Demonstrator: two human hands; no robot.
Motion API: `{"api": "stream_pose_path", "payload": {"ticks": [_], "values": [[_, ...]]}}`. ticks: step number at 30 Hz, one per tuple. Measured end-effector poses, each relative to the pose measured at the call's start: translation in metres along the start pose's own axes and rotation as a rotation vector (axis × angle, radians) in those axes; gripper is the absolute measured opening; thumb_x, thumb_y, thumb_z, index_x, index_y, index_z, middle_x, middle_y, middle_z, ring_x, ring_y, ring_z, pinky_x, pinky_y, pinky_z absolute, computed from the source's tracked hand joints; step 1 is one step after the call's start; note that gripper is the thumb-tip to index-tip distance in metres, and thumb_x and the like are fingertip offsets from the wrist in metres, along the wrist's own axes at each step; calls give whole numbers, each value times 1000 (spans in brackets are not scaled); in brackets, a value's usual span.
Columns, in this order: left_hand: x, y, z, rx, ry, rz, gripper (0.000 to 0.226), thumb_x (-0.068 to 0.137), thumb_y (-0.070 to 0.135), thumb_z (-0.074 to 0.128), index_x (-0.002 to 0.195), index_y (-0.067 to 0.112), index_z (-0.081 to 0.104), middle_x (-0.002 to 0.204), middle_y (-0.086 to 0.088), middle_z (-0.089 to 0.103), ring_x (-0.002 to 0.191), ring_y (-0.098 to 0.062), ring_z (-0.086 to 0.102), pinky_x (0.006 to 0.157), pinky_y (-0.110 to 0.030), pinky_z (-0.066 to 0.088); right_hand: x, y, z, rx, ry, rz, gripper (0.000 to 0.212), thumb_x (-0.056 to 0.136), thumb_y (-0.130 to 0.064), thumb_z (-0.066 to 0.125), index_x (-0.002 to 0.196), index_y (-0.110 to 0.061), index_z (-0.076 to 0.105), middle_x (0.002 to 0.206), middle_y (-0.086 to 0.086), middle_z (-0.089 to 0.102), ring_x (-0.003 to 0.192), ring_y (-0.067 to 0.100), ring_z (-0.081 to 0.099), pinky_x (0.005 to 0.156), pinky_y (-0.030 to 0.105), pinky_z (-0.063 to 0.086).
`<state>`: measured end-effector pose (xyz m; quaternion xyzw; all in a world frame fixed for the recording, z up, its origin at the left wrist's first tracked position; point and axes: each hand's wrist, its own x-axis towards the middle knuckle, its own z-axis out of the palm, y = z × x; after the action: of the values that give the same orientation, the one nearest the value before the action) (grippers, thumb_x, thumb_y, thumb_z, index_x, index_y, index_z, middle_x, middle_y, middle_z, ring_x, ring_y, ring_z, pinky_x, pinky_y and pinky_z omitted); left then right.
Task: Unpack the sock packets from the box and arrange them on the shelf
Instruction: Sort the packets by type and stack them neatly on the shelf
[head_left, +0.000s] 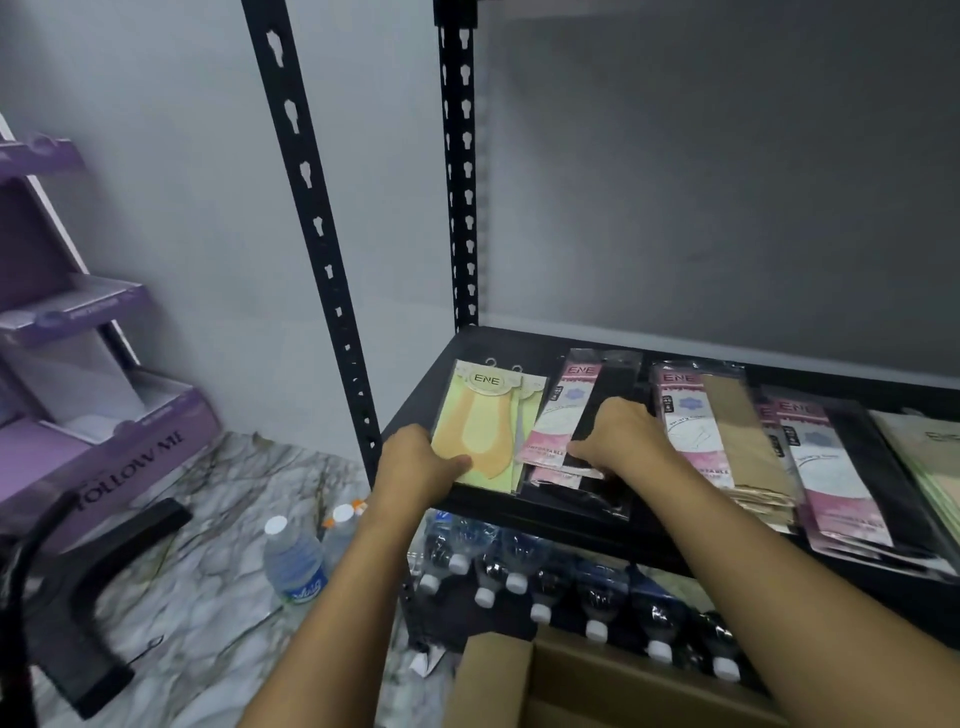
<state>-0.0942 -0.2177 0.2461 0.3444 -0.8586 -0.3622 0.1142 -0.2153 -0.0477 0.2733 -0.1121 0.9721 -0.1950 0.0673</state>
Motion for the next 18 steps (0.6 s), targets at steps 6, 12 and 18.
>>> {"api": "stream_pose_path", "payload": {"ticks": [6, 12, 18], "values": [[-8, -6, -7, -571, -18, -136, 31, 88, 11, 69, 111, 12, 49, 113, -7, 58, 80, -25, 64, 61, -33, 58, -16, 1, -22, 450, -50, 86, 25, 72, -17, 80, 78, -9, 57, 90, 8, 63, 84, 26, 62, 69, 33, 50], [-18, -10, -9, -894, 31, -170, 34, 89, 3, 66, 119, 5, 50, 125, -12, 54, 97, -31, 67, 52, -25, 58, -28, 12, -19, 774, 32, 76, 3, 84, -11, 64, 83, -9, 65, 89, 11, 71, 82, 26, 67, 66, 31, 51], [-29, -7, -11, -995, 77, -133, 35, 88, 0, 66, 121, 7, 54, 126, -11, 60, 102, -30, 68, 64, -32, 61, -47, 26, -16, 939, 119, -26, 15, 85, -9, 66, 94, -19, 60, 93, 1, 70, 83, 18, 67, 74, 35, 54]]}}
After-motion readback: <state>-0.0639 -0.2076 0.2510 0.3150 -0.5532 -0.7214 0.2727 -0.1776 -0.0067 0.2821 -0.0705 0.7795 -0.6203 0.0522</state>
